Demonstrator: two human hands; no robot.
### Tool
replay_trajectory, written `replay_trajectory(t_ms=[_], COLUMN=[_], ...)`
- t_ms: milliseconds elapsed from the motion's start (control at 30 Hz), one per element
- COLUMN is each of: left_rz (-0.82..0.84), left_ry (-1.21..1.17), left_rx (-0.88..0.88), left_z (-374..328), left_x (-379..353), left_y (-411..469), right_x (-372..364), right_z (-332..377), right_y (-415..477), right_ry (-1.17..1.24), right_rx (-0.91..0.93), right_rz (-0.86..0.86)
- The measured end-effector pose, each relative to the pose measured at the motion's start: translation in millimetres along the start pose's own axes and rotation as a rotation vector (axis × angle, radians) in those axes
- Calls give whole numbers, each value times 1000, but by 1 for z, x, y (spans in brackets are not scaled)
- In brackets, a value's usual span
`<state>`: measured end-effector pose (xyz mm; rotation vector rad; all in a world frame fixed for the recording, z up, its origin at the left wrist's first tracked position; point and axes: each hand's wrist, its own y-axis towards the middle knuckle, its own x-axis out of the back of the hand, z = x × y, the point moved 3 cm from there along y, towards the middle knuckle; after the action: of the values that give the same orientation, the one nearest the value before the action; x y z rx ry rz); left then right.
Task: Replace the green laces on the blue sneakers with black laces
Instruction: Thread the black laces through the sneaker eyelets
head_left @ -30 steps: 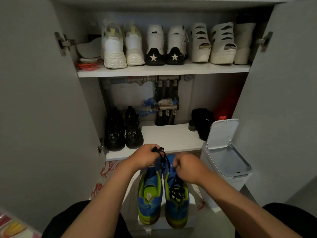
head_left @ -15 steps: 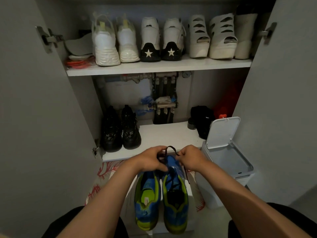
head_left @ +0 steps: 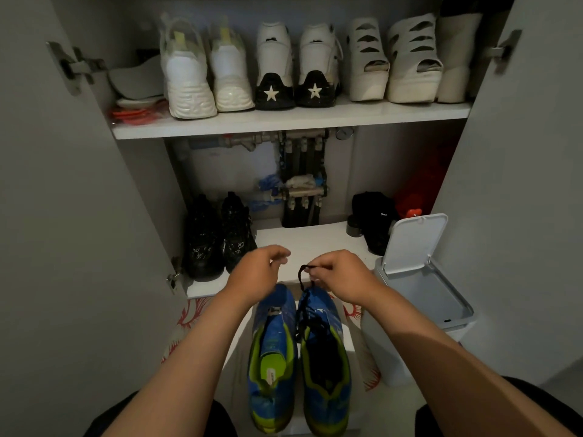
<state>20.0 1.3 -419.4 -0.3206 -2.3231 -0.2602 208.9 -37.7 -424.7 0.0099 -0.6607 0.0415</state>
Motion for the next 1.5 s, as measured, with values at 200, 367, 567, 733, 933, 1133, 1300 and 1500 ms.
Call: replay_trajectory(t_ms=[200, 367, 567, 733, 933, 1133, 1300, 1500], left_rz=[154, 226, 146, 283, 202, 189, 265, -13], left_ry=[-245, -243, -143, -365, -209, 152, 216, 317], left_rx=[-38, -21, 80, 65, 131, 120, 41, -1], left_z=[-2, 3, 14, 5, 26, 51, 53, 42], left_x=[0, 0, 6, -5, -13, -11, -22, -15], left_y=[-5, -7, -6, -5, 0, 4, 7, 10], right_x=[-7, -4, -5, -11, -25, -35, -50, -67], right_z=[21, 21, 20, 24, 8, -10, -14, -2], right_y=[0, 2, 6, 15, 31, 47, 50, 53], right_ry=[477, 353, 294, 294, 152, -128, -361, 135], right_rx=[-63, 12, -20, 18, 23, 14, 17, -42], right_rz=[160, 114, 128, 173, 146, 148, 301, 327])
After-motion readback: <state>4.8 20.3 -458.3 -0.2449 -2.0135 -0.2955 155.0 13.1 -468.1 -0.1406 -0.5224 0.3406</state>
